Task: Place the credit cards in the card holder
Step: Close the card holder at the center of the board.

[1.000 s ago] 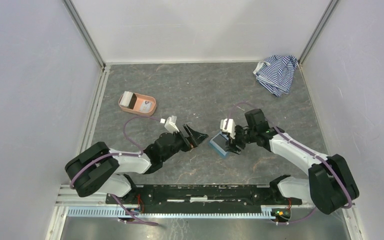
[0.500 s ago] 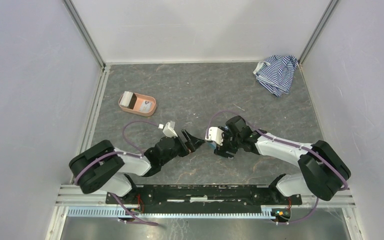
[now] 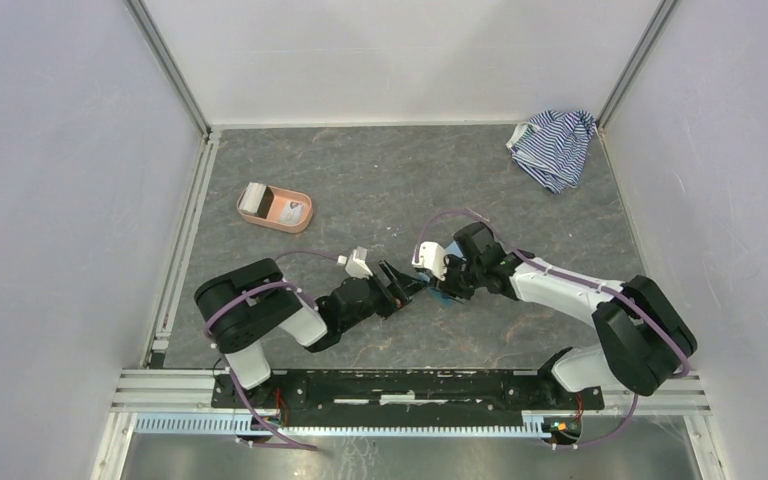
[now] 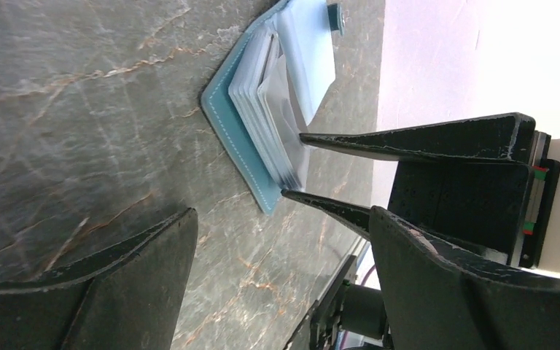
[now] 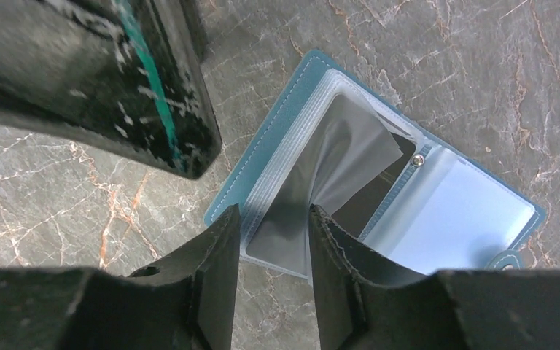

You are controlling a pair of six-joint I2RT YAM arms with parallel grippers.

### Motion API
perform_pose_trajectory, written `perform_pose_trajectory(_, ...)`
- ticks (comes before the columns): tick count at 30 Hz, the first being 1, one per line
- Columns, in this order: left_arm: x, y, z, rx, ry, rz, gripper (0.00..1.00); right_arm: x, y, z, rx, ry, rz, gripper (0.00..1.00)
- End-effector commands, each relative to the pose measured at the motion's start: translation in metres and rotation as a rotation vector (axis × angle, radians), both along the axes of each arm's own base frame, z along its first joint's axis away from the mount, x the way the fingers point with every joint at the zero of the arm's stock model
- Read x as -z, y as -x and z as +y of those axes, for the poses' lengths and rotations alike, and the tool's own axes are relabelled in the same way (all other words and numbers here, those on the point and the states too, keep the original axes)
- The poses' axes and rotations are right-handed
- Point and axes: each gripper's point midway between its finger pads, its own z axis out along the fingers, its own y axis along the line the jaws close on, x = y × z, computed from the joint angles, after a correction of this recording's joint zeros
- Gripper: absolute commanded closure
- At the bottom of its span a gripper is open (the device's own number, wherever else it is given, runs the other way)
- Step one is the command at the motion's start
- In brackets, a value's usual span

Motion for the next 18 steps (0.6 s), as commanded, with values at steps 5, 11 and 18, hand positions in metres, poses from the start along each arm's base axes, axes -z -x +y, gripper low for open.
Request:
perform_pose_trajectory(5, 0.008, -0.004, -0.015, -0.027, 0.037, 0.054, 0.07, -0.021, 0.005, 0.009, -0.01, -0.141, 0.095, 0.51)
perform_pose_trajectory(11, 0.01, -0.001, -0.014, -0.025, 0.057, 0.055, 0.07, -0.056, -0.005, 0.007, -0.005, -0.277, 0.091, 0.27)
perform_pose_trajectory(18, 0.017, -0.002, -0.021, -0.025, 0.072, 0.075, 0.07, -0.076, -0.044, -0.034, 0.194, -0.378, 0.069, 0.24)
